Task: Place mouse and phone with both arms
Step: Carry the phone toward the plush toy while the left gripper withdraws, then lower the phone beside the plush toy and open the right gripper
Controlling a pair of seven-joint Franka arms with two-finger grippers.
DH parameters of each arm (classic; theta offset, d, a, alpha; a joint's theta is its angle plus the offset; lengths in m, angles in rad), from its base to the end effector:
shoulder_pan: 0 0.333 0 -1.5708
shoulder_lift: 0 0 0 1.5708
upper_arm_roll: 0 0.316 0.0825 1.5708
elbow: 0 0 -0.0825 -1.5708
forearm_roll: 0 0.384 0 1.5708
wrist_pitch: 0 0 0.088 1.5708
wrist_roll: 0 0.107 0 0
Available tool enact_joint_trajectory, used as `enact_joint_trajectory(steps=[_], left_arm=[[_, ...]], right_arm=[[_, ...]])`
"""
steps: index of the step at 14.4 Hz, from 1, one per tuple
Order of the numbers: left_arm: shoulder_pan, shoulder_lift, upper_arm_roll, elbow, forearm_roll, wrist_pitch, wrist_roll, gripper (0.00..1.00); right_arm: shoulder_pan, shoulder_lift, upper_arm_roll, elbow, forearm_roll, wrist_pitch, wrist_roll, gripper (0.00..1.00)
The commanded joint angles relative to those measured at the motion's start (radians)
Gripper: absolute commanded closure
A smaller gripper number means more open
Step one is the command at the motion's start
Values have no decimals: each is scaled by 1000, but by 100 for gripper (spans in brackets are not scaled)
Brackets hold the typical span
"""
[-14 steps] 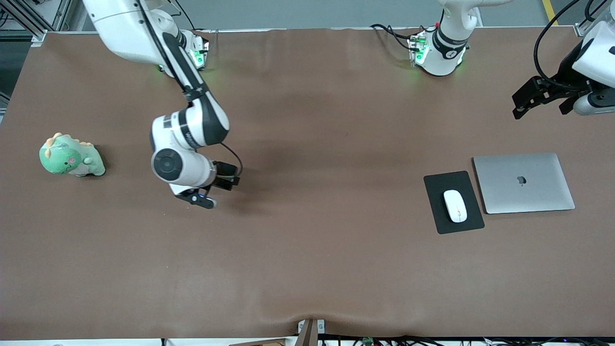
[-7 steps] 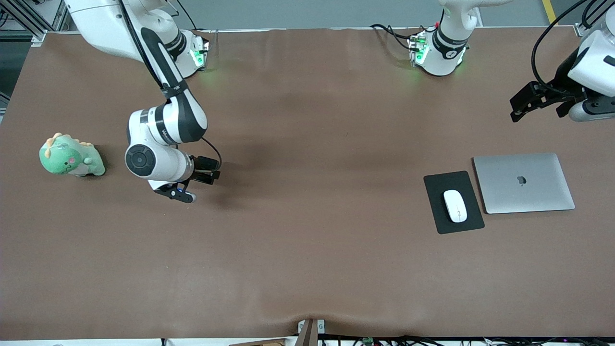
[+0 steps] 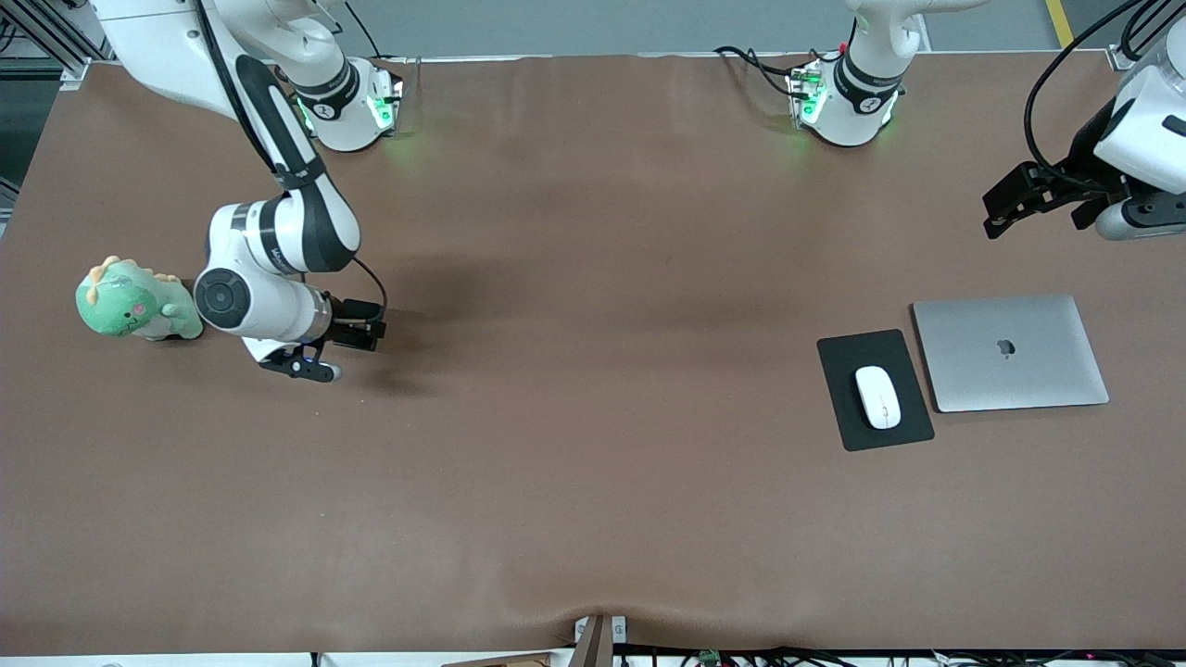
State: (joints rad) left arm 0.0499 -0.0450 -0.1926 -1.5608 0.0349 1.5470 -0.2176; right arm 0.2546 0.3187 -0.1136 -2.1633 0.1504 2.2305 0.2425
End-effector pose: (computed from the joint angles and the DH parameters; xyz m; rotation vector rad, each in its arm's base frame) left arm 0.5333 -0.0754 0.6513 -3.1014 -0.1184 -0.0585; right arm 0.5310 0.0794 0.2300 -3.0772 0.3202 0.3984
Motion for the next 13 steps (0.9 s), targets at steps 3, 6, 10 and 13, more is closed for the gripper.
enact_joint_trajectory(steps=[3,6,10,13], left_arm=[[-2,5,12,5,-7,-1,14,0],[-2,8,16,1,-6,-1,12,0],[7,19,18,-1,-6,2,12,0],[5,19,18,-2,-6,2,12,0]], right_arm=[[-129,-78,9,-165,-23,153,-191,100],[-156,-72,-49,-211,-25,222,-305,100],[-163,-73,-77,-260,-25,280,-337,100],[-202,-67,-77,-282,-25,333,-417,100]])
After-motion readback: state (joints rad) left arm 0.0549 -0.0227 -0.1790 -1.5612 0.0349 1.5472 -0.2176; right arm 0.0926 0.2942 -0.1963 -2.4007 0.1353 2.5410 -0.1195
